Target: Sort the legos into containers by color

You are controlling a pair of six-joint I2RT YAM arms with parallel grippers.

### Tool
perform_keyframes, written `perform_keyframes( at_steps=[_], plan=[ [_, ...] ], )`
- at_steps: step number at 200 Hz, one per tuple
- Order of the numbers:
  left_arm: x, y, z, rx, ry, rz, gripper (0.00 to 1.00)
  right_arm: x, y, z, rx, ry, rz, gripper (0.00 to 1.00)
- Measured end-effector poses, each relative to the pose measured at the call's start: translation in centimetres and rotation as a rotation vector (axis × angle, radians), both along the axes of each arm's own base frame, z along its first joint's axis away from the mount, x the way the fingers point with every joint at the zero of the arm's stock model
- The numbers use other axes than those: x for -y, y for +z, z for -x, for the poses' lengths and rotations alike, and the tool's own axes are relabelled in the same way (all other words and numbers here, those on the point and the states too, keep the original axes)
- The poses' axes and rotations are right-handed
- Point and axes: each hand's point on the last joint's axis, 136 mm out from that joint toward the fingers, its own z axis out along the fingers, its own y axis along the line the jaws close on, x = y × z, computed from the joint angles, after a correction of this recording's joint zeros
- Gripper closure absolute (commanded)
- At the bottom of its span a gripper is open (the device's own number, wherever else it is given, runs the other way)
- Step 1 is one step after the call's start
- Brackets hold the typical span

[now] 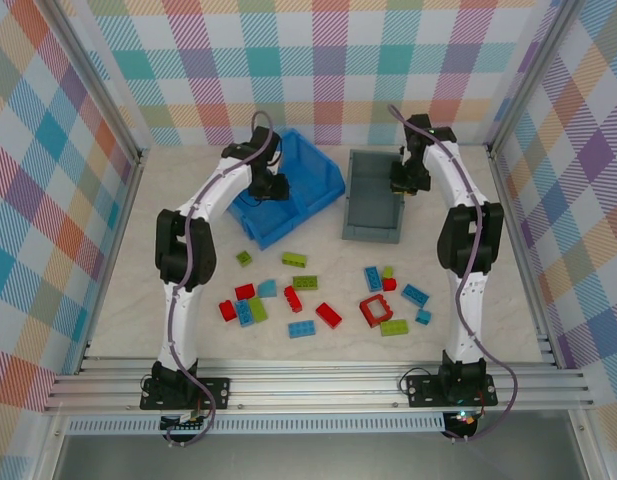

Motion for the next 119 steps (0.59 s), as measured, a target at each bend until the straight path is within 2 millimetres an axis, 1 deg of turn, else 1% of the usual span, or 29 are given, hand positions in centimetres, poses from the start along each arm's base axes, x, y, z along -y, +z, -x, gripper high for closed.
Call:
perform_keyframes(
  at_steps=[11,22,30,53,73,97,109,119],
  plan=[
    [-0.3,0.3,-0.1,0.004,0.027,0.003,0.57,0.5,0.0,-0.1,0.0,-0.006,0.007,0.86],
    [-0.5,0.9,-0.1,0.011,0.063,0.013,0.49,0.9,0.0,-0.1,0.0,-0.013,0.014,0.86],
    [-0.6,1.5,-0.2,0.02,0.093,0.027,0.47,1.2,0.0,-0.1,0.001,-0.016,0.019,0.86],
    [-0.5,4.0,-0.6,0.063,0.166,0.085,0.44,1.8,-0.1,-0.2,0.001,-0.019,0.026,0.86],
    [-0.4,5.7,-0.7,0.088,0.227,0.136,0.36,2.0,-0.2,-0.2,0.0,-0.021,0.028,0.86],
    [-0.1,7.1,-1.4,0.09,0.299,0.182,0.36,2.0,-0.3,-0.2,0.0,-0.022,0.028,0.86],
    [0.3,7.8,-2.5,0.097,0.326,0.204,0.36,2.0,-0.3,-0.2,0.0,-0.022,0.028,0.86],
    [0.6,7.9,-3.5,0.103,0.345,0.22,0.36,2.0,-0.3,-0.2,0.0,-0.021,0.028,0.86]
  ],
)
